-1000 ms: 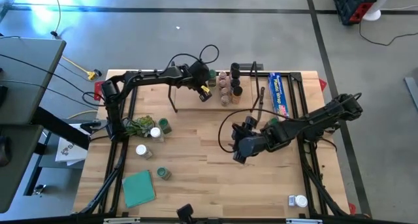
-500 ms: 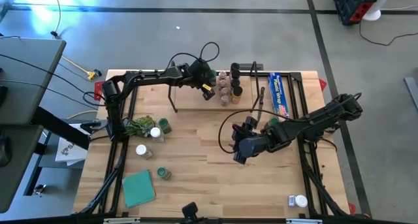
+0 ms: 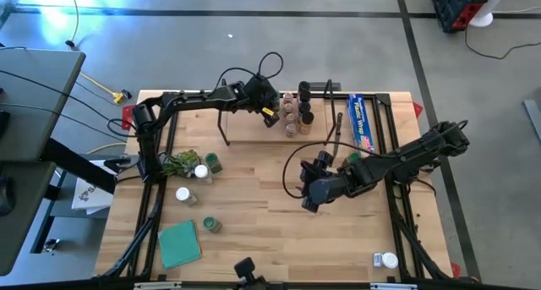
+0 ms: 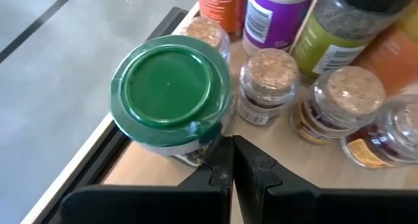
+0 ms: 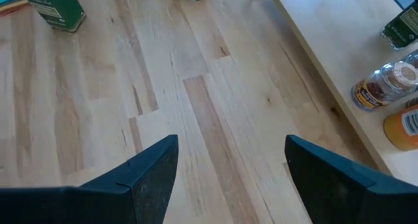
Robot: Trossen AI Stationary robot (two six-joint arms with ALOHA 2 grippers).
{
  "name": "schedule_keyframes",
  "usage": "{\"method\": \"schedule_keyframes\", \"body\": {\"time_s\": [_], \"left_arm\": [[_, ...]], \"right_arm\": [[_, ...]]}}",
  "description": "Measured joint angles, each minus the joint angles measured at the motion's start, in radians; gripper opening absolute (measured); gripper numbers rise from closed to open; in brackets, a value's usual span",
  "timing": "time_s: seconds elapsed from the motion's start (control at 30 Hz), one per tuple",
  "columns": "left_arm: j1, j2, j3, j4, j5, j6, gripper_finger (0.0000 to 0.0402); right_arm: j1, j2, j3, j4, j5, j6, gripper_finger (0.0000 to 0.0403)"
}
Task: Shelf spices
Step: Put the green seasoning bottle on the shelf
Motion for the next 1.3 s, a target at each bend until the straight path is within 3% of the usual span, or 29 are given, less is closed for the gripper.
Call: {"method": "schedule_keyframes", "body": {"time_s": [0.7,0.87,1.0,1.3], "left_arm": [[0.01,0.006,0.0,0.072,0.02,-0.019,0.0003],[-0.006,-0.033,-0.001,-0.028,0.013,-0.018,0.0003],[0.006,-0.068,0.001,-0.1,-0.071,-0.018,0.0003],[0.053,-0.015,-0.001,-0.084,-0.087,-0.017,0.0003]], "right_arm": [[0.0,0.0,0.0,0.001,0.0,0.015,0.0275],[0.005,0.0,0.0,0.001,0.0,0.016,0.0275],[0.008,0.0,0.0,0.0,-0.001,0.01,0.0275],[0.003,0.0,0.0,0.002,0.0,0.013,0.0275]]}}
